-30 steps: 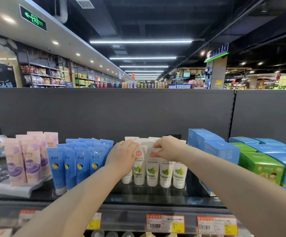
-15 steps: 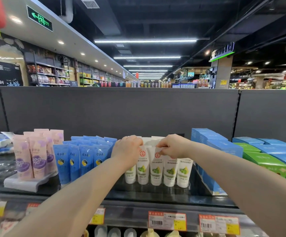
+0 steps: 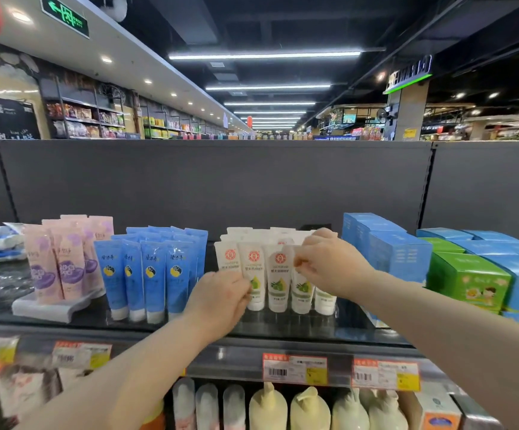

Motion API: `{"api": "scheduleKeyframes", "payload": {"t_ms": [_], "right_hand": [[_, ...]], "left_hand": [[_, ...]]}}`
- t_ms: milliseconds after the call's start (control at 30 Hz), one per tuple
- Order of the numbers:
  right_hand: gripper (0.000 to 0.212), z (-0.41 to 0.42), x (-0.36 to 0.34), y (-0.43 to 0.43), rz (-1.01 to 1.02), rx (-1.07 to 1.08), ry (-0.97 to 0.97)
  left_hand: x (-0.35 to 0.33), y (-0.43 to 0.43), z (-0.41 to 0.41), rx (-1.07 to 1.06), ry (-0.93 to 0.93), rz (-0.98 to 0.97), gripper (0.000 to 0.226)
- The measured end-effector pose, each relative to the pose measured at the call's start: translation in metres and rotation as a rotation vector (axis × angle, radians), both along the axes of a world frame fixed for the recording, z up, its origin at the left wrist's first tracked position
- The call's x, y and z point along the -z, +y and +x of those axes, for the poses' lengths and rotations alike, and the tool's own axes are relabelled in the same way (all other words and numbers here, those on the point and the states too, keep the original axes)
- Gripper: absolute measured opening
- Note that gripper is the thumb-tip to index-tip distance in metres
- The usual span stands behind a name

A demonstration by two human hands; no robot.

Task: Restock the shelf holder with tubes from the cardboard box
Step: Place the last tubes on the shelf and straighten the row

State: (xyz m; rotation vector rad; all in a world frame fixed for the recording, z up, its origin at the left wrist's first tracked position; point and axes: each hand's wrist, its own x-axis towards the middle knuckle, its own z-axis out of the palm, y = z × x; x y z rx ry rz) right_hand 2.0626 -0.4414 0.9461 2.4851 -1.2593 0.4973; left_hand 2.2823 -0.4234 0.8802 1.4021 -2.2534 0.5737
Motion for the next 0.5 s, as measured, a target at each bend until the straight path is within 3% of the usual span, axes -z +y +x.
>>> {"api": "scheduleKeyframes", "payload": {"t_ms": [100, 167, 267, 500], "right_hand": [[0.012, -0.006, 0.019, 0.005, -0.161, -0.031, -0.002], [0.019, -0.006, 0.029, 0.008, -0.061, 0.001, 0.063], [0.029, -0.005, 0.045, 0.007, 0.269, 0.180, 0.208], [0.023, 0.001, 0.056, 0.003, 0.301, 0.315, 0.314]], "left_hand": [[0.018, 0.003, 0.005, -0.177, -0.062, 0.204, 0.029], [0.021, 0.002, 0.006, -0.248, -0.040, 0.286, 0.030], [0.021, -0.001, 0.002, -0.291, -0.041, 0.331, 0.032], [0.020, -0.006, -0.001, -0.332, -0.021, 0.320, 0.029]]}}
